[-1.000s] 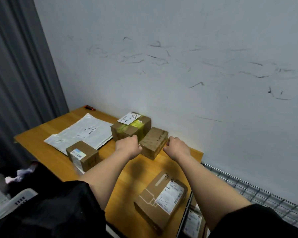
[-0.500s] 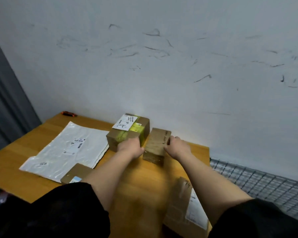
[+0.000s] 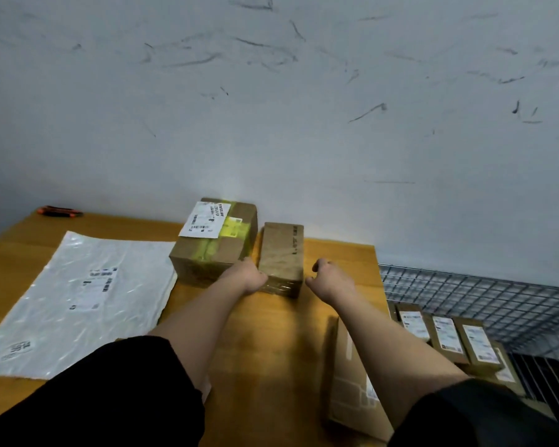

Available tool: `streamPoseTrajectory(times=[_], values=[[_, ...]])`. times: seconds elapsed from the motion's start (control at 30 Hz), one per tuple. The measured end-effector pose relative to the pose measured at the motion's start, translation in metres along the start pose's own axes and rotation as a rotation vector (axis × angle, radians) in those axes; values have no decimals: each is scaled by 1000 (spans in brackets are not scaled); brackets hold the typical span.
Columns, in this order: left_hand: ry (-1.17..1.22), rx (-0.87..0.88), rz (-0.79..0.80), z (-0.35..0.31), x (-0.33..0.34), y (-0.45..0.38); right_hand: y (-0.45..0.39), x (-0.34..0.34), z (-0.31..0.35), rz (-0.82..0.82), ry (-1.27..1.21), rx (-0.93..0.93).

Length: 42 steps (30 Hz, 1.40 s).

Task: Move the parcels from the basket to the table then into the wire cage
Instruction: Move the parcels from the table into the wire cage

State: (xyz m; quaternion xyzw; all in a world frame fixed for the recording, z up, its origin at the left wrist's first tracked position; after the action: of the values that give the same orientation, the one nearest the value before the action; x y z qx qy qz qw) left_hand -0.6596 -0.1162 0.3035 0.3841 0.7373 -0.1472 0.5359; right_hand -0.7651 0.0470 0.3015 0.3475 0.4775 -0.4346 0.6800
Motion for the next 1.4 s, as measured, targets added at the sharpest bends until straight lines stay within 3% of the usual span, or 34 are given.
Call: streamPoseTrajectory(times=[0.27, 0.57, 0.73, 1.1, 1.4], values=[[188, -162, 93, -3, 51, -55, -54, 57, -10, 78, -224, 150], [428, -398, 160, 11, 117, -113, -98, 149, -28, 235, -702, 520], [504, -465, 212, 13, 137, -116, -97, 168, -20, 305, -893, 562], [639, -413, 113, -25, 80, -103, -95, 113, -33, 199, -1134, 675], [1139, -514, 24, -82, 16, -25, -38, 5, -15, 135, -1297, 576]])
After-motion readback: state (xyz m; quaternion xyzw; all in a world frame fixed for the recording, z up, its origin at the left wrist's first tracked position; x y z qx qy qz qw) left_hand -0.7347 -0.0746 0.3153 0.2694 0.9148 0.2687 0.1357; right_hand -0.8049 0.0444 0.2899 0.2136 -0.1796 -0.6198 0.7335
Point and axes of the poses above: each hand's wrist, its own y-axis away from the middle knuckle, its own x-axis out of the palm, z = x × y, the point moved 10 cm from there along -y, towards the middle knuckle, and after that the axes turned 15 degrees about -z, right-handed, at the moved point
